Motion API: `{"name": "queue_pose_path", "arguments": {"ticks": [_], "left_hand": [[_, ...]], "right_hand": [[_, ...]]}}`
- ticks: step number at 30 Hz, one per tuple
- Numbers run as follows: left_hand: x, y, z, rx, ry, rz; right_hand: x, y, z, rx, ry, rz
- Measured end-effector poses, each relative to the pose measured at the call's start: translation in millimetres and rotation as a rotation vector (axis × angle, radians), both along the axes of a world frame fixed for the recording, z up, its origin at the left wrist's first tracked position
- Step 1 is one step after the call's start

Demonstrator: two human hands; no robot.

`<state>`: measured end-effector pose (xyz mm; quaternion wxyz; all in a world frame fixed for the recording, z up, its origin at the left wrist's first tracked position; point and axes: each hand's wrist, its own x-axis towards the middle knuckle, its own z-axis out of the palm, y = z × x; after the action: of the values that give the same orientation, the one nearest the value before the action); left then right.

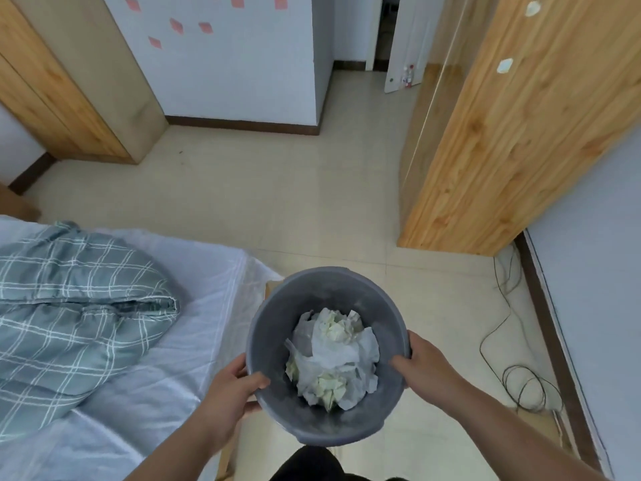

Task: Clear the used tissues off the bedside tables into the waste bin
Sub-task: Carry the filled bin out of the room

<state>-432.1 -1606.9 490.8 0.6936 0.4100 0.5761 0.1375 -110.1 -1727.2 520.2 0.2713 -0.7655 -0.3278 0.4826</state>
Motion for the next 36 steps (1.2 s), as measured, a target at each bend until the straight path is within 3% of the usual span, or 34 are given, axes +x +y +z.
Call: {"name": "queue_pose_path", "arguments": {"ticks": [7, 17, 24, 29, 36], "left_hand": [[106.6, 181.7, 35.7, 0.066, -0.067, -0.107], [260.5, 381.4, 17.7, 0.043, -0.017, -0.069], [308.8, 525.3, 46.2, 0.104, -0.067, 0.102], [315.2, 629.5, 30.4, 0.11, -0.093, 0.22], [323.8, 792.1, -3.5, 0.018, -0.054, 0.214]], "right_hand": [[92.9, 150.1, 31.6, 0.057, 0.028, -0.101], [252.4, 357.9, -19.5, -0.002, 0.115, -0.061], [321.6, 561.4, 23.8, 0.054, 0.068, 0.098], [331.2, 699.7, 25.2, 0.078, 0.018, 0.195], [333.8, 853.1, -1.1, 0.001, 0.009, 0.094]]}}
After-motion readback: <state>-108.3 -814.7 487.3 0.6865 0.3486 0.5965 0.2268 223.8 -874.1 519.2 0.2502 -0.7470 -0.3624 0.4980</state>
